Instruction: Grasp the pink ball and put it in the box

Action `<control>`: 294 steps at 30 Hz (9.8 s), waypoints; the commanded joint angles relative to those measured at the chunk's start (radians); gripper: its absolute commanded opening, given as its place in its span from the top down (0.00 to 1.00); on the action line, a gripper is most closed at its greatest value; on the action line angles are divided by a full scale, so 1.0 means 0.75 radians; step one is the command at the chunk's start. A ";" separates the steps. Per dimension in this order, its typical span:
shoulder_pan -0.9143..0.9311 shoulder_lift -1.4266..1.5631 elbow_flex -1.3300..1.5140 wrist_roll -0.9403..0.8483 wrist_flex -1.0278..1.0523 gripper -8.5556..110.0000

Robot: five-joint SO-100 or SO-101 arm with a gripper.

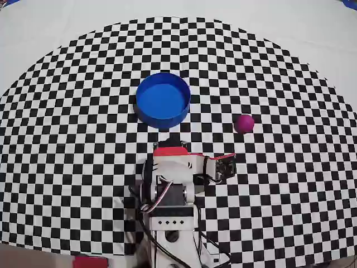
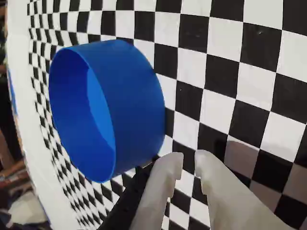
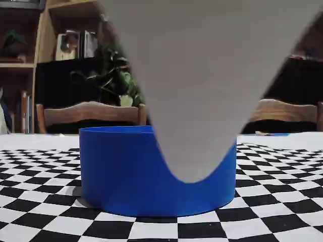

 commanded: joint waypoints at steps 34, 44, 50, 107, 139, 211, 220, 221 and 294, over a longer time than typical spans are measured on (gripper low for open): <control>0.000 0.020 -0.004 0.010 0.006 0.93; -0.012 0.020 -0.004 -0.002 0.006 0.93; -0.012 0.020 -0.004 -0.002 0.006 0.93; -0.012 0.022 -0.004 -0.002 0.006 0.93; -0.012 0.022 -0.004 -0.002 0.006 0.93; -0.008 0.022 0.047 -1.998 -0.922 0.86; -0.002 0.012 0.047 -1.998 -0.935 0.69; -0.002 0.010 0.047 -1.998 -0.935 0.69; 0.716 -0.108 0.047 -1.998 -0.972 0.68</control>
